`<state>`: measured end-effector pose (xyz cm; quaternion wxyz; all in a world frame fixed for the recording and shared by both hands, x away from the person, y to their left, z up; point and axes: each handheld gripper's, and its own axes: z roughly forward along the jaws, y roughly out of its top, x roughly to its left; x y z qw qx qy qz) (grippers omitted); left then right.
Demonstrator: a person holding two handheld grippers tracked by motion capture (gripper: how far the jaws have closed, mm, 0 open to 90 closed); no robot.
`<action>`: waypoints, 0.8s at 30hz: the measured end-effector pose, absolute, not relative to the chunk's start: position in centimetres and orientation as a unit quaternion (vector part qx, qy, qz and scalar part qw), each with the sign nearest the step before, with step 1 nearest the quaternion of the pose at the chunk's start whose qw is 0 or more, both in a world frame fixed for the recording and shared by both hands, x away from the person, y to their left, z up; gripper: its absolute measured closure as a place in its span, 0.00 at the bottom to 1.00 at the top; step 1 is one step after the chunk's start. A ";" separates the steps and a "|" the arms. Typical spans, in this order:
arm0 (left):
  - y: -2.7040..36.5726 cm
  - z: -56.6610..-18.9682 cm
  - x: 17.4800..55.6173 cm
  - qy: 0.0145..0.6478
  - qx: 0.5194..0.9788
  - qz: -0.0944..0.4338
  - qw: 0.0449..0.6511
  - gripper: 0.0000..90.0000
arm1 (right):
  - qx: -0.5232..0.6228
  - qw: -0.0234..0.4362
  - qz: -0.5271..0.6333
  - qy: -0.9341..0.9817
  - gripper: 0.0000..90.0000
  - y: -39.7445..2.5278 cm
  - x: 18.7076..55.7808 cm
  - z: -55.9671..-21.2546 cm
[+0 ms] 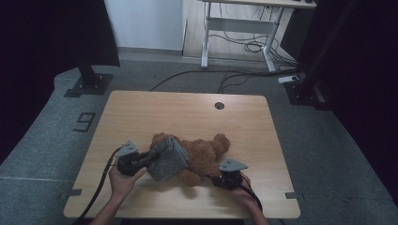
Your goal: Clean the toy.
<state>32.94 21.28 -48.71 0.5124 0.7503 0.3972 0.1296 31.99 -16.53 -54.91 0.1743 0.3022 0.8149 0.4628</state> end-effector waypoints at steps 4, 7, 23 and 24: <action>22.7 -49.0 33.9 0.420 0.744 0.132 0.503 0.87 | 0.299 0.174 0.463 0.816 0.61 -16.6 32.0 -54.9; 23.0 -49.4 34.4 0.433 0.745 0.139 0.488 0.87 | 0.297 0.174 0.462 0.817 0.61 -16.6 32.0 -54.9; 26.2 -51.0 34.8 0.481 0.741 0.142 0.447 0.86 | 0.298 0.173 0.462 0.817 0.60 -16.9 32.0 -54.9; 27.0 -50.7 33.7 0.478 0.738 0.143 0.453 0.86 | 0.297 0.171 0.464 0.817 0.60 -16.9 32.0 -54.9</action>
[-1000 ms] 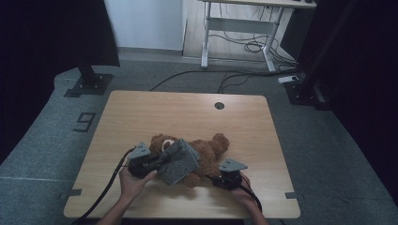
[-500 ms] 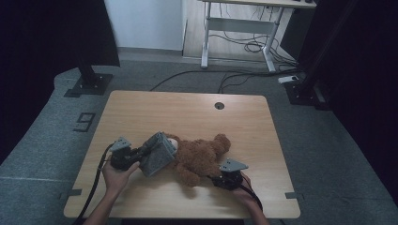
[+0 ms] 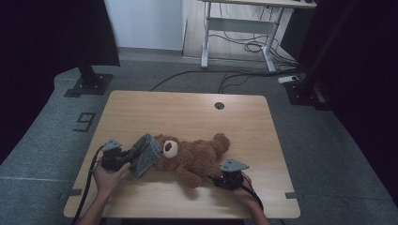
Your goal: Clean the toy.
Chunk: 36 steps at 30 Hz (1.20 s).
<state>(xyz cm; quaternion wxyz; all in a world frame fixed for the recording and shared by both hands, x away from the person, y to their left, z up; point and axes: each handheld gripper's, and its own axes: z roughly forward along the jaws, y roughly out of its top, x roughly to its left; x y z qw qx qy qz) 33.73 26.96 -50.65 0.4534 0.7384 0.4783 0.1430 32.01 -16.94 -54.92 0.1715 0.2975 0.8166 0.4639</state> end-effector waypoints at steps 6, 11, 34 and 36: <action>29.2 -50.5 31.7 0.484 0.738 0.141 0.450 0.85 | 0.298 0.171 0.464 0.816 0.60 -17.0 32.0 -54.9; 31.5 -51.3 30.8 0.504 0.729 0.140 0.441 0.84 | 0.302 0.169 0.464 0.815 0.59 -17.1 32.1 -54.9; 31.6 -48.9 30.5 0.460 0.739 0.148 0.470 0.17 | 0.307 0.175 0.464 0.813 0.52 -17.0 32.1 -54.9; 31.8 -48.9 30.8 0.461 0.738 0.144 0.472 0.16 | 0.307 0.176 0.463 0.813 0.52 -17.0 32.1 -54.9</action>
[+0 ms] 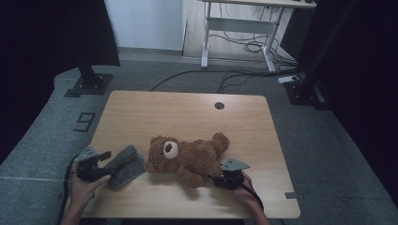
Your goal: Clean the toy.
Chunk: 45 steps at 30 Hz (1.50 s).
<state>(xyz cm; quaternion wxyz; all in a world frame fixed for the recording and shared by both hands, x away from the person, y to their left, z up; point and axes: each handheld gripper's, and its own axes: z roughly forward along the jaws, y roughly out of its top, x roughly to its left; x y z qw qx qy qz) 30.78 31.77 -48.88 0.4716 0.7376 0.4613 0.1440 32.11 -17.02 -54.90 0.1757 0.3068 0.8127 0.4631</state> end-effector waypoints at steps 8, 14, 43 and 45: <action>31.6 -48.9 31.2 0.468 0.735 0.155 0.466 0.17 | 0.308 0.176 0.463 0.812 0.51 -17.0 32.1 -54.9; 27.4 -49.4 30.9 0.425 0.764 0.136 0.466 0.20 | 0.310 0.178 0.461 0.813 0.46 -17.0 32.1 -54.9; 18.4 -51.5 34.2 0.386 0.810 0.093 0.431 0.33 | 0.357 0.207 0.494 0.765 0.52 -17.3 32.6 -51.8; 17.6 -51.4 34.8 0.385 0.814 0.103 0.422 0.33 | 0.372 0.221 0.488 0.758 0.53 -17.4 33.1 -51.8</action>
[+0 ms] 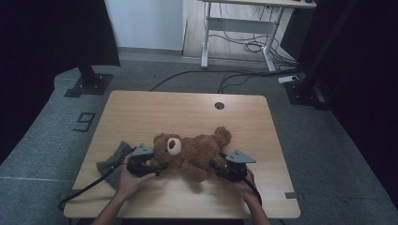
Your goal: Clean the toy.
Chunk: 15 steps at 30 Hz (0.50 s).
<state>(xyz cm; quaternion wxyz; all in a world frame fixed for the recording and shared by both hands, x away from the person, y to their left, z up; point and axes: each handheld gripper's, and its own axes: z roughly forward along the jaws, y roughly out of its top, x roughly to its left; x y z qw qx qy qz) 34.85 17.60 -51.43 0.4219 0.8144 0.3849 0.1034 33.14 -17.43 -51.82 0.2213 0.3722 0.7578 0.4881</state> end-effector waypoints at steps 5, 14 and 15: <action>17.1 -51.4 36.5 0.397 0.807 0.102 0.425 0.32 | 0.391 0.220 0.495 0.744 0.52 -18.0 34.6 -52.1; 17.9 -50.3 35.9 0.395 0.793 0.131 0.446 0.31 | 0.390 0.239 0.512 0.727 0.42 -18.3 34.6 -51.9; 18.4 -49.6 35.2 0.390 0.790 0.142 0.451 0.30 | 0.388 0.242 0.516 0.724 0.40 -18.4 34.3 -51.7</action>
